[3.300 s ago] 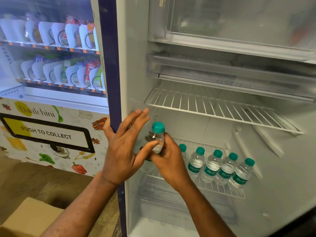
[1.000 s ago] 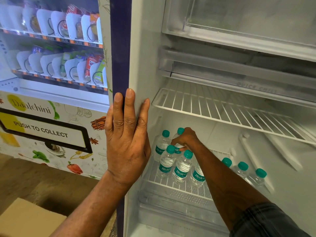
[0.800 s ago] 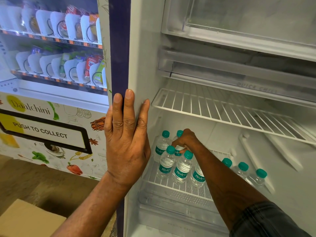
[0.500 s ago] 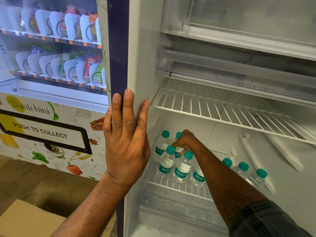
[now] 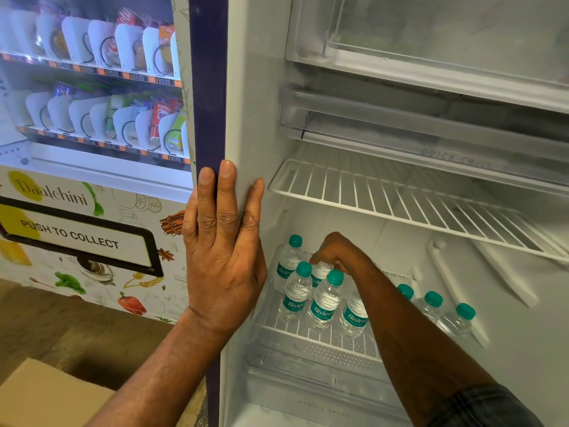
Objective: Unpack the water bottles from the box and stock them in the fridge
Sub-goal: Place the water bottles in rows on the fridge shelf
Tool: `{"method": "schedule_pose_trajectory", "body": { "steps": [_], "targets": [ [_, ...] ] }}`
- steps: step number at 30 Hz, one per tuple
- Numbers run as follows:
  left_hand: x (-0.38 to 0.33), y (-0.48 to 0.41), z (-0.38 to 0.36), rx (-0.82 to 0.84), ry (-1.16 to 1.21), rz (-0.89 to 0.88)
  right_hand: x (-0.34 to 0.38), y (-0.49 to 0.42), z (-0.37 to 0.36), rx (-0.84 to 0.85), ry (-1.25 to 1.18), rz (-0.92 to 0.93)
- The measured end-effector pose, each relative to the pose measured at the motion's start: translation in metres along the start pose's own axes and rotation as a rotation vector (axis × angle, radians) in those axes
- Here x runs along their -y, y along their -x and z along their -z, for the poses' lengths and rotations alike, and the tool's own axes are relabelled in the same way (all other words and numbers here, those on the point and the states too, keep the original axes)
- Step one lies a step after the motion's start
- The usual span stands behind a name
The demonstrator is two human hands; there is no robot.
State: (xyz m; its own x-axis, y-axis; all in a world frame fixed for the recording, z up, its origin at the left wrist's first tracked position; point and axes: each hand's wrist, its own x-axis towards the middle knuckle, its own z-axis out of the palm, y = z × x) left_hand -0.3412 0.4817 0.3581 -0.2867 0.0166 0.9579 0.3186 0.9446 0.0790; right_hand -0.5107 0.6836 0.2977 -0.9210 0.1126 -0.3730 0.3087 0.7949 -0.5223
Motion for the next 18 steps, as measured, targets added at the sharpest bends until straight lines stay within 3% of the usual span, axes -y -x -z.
{"method": "schedule_pose_trajectory", "body": {
  "steps": [18],
  "targets": [
    [0.0000,-0.0004,0.0007,0.002,-0.002,0.007,-0.0038,0.0091,0.0000,-0.279,0.151,0.181]
  ]
}}
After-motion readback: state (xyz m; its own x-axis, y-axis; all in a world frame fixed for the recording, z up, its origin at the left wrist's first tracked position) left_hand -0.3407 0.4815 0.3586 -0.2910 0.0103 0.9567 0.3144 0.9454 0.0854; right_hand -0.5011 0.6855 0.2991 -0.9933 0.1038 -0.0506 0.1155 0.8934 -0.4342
